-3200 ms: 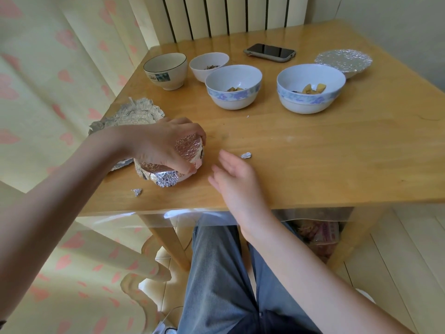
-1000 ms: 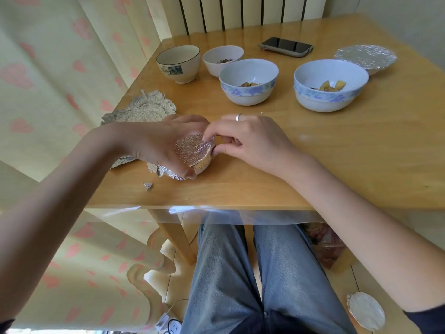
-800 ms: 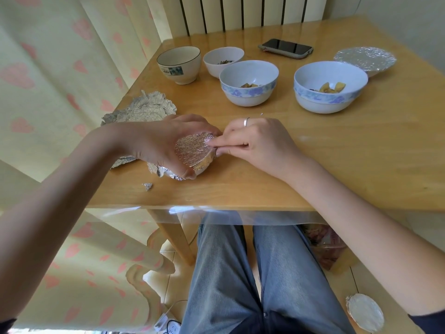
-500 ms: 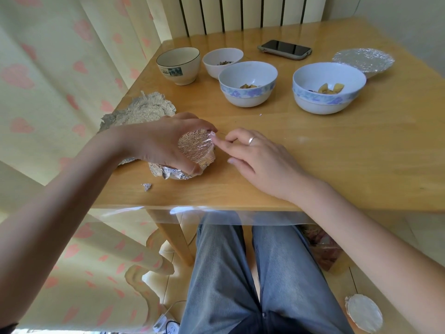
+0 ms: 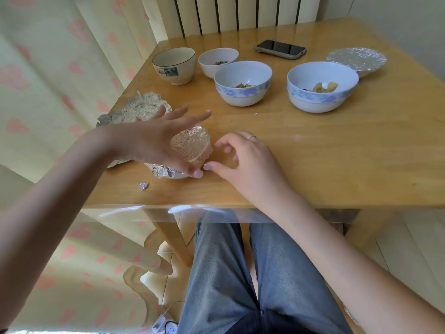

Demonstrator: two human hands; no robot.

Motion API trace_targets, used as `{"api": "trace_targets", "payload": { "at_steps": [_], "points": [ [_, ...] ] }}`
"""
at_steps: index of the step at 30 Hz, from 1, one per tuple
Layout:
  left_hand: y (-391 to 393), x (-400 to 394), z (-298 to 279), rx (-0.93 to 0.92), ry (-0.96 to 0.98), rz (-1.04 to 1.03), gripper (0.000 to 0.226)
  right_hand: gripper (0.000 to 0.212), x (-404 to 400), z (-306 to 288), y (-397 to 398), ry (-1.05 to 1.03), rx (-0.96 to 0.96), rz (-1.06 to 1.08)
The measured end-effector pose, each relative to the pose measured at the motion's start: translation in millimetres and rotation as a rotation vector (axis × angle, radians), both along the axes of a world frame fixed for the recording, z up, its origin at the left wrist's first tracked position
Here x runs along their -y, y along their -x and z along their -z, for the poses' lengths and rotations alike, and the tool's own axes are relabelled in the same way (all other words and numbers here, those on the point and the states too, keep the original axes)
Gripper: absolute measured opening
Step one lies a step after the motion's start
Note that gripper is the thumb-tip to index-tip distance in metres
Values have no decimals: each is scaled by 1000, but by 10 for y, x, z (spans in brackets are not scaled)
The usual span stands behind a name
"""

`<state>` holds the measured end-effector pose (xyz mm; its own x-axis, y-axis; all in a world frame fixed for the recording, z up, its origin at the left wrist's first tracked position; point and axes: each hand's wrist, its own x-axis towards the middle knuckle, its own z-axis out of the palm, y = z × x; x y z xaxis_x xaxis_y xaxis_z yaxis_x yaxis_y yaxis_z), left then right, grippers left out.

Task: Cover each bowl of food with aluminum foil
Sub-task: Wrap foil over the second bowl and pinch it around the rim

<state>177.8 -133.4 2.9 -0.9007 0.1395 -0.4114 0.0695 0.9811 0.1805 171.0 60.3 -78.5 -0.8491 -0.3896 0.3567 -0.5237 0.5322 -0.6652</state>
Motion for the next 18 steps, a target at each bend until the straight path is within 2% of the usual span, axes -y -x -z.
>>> {"api": "trace_targets", "payload": {
  "at_steps": [3,6,10,18],
  "points": [
    [5,32,-23,-8,-9,98,102,37,72,-51,70,5,0,-19],
    [21,-14,-40,13,-121,112,82,31,91,-82,152,2,17,-60],
    [74,21,-4,9,-148,139,79,16,105,-87,285,58,47,-109],
    [127,94,31,9,-162,179,87,18,71,-173,547,-11,61,-314]
  ]
}}
